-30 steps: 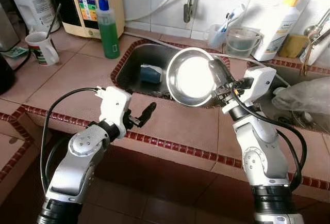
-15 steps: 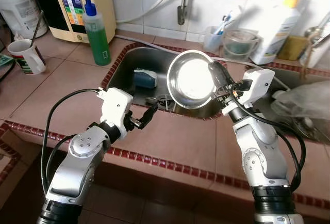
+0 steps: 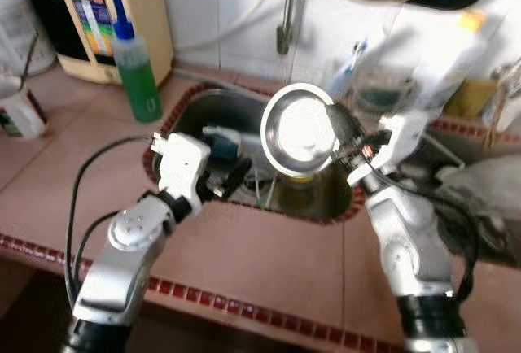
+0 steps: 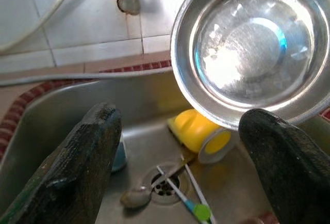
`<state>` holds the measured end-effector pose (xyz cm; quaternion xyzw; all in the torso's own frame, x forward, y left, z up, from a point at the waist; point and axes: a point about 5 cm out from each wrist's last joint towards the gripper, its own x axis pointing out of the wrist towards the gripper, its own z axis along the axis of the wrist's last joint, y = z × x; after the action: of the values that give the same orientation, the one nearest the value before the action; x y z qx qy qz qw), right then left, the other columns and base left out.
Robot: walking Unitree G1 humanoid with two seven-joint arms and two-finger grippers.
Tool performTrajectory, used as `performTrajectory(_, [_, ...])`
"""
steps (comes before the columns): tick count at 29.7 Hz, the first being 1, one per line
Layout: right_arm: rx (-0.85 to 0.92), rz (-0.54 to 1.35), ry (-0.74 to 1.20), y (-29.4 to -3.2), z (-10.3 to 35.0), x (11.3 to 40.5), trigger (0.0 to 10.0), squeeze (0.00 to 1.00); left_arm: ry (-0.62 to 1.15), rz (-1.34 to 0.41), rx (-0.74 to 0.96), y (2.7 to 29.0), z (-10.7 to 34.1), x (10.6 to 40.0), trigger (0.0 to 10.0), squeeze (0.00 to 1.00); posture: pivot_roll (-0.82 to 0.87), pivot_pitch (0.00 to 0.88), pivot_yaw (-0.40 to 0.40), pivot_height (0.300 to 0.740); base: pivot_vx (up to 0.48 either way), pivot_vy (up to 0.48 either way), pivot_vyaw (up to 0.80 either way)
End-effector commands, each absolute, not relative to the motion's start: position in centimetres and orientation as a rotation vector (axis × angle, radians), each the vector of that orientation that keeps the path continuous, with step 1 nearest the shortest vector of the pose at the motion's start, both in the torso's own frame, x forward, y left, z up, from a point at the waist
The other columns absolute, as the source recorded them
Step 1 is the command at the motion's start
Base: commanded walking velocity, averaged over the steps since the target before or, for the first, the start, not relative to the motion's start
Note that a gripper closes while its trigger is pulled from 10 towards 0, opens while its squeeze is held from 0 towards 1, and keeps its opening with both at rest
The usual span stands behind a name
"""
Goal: Kitchen organization
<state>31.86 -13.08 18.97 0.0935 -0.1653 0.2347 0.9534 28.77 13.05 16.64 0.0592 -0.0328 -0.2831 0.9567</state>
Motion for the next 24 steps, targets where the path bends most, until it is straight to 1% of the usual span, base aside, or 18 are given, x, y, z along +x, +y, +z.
performTrajectory(1, [0.183, 0.451, -0.342, -14.0, 19.1, 31.9, 10.0, 0.0, -0.085, -0.599, 0.122, 12.6, 16.9, 28.5, 10.0, 0.0, -0.07, 0.073, -0.023, 0.74, 0.0, 0.0, 0.0])
performTrajectory(10, [0.154, 0.424, -0.283, -15.5, 17.9, 32.9, 10.0, 0.0, -0.071, -0.667, 0.144, 12.0, 16.5, 27.3, 10.0, 0.0, -0.07, 0.102, -0.018, 0.74, 0.0, 0.0, 0.0])
performTrajectory(11, [0.127, 0.43, -0.272, -15.7, 17.8, 33.1, 10.0, 0.0, -0.066, -0.683, 0.163, 11.9, 16.4, 27.1, 10.0, 0.0, -0.07, 0.108, -0.019, 0.74, 0.0, 0.0, 0.0])
performTrajectory(24, [0.124, 0.457, -0.217, -15.9, 17.1, 34.6, 10.0, 0.0, -0.031, -0.754, 0.202, 12.0, 15.8, 25.6, 10.0, 0.0, -0.05, 0.157, -0.021, 0.74, 0.0, 0.0, 0.0])
